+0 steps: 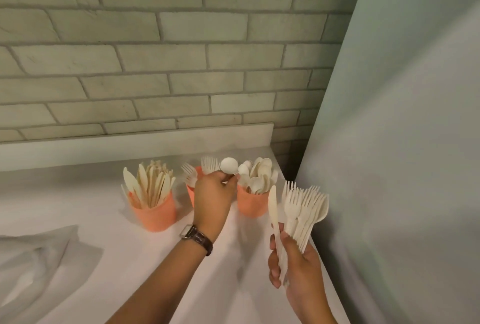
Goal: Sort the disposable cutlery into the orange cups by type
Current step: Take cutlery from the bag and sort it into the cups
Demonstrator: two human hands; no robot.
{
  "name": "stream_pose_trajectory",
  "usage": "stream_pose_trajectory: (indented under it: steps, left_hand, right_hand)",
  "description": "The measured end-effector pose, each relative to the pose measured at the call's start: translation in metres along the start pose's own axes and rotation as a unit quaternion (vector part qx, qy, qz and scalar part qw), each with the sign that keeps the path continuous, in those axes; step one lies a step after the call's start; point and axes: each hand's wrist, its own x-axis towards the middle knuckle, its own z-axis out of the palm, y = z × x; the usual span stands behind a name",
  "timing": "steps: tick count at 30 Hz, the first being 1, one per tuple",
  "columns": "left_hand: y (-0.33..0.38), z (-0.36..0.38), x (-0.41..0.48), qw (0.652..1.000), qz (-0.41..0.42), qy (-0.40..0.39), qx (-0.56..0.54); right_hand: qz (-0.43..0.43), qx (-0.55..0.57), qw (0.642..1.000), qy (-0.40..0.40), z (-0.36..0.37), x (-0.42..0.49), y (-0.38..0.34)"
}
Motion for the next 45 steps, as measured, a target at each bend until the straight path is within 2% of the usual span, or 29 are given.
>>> stream_pose_trajectory:
  steps: [2, 7, 13, 15, 17, 20, 23, 25, 30, 33, 38, 41, 45]
  left_hand:
    - [0.000, 0.010, -0.002, 0.999, 0.019, -0.019, 0.036]
    - [-0.020, 0.036, 0.000, 0.993, 0.009, -0.089, 0.075]
    - [-0.018, 0.048, 0.003, 0.963, 0.029, -0.151, 0.223]
    - [-0.017, 0.044, 0.001, 0.958, 0.032, -0.177, 0.225]
    - [-0.015, 0.035, -0.007, 0.968, 0.006, -0.197, 0.156]
    - [-0.009, 0.013, -0.023, 0.982, -0.070, -0.175, 0.021]
    - [0.001, -0.014, -0.048, 0.962, -0.165, -0.182, -0.119]
    - [0.005, -0.031, -0.065, 0.943, -0.198, -0.195, -0.184]
    - [-0.004, -0.052, -0.084, 0.942, -0.229, -0.093, -0.227]
    - [-0.009, -0.067, -0.083, 0.934, -0.254, -0.035, -0.250]
    - [-0.017, -0.109, -0.056, 0.936, -0.212, 0.118, -0.256]
    - [-0.026, -0.133, -0.031, 0.940, -0.160, 0.214, -0.210]
    - [-0.041, -0.136, -0.012, 0.951, -0.114, 0.271, -0.099]
  right_hand:
    - [-0.005, -0.017, 1.000, 0.001, 0.000, 0.000, -0.001]
    - [-0.016, -0.044, 0.999, 0.008, 0.001, 0.004, 0.001]
    - [0.000, -0.034, 0.999, 0.011, 0.002, 0.007, 0.001]
    - [0.001, -0.027, 1.000, 0.014, 0.003, 0.008, -0.001]
    - [0.001, -0.016, 1.000, 0.016, 0.004, 0.009, -0.002]
    - [-0.013, -0.020, 1.000, 0.007, 0.007, 0.010, 0.000]
    - [-0.022, -0.046, 0.999, -0.015, 0.013, 0.012, 0.004]
    - [-0.023, -0.066, 0.997, -0.040, 0.021, 0.013, 0.006]
    - [-0.008, -0.120, 0.984, -0.131, 0.046, 0.009, 0.012]
    - [0.016, -0.112, 0.977, -0.178, 0.060, 0.006, 0.014]
    - [0.056, -0.069, 0.979, -0.182, 0.068, 0.009, 0.018]
    - [0.032, -0.104, 0.978, -0.179, 0.063, 0.012, 0.021]
    - [0.052, -0.086, 0.980, -0.170, 0.060, 0.011, 0.019]
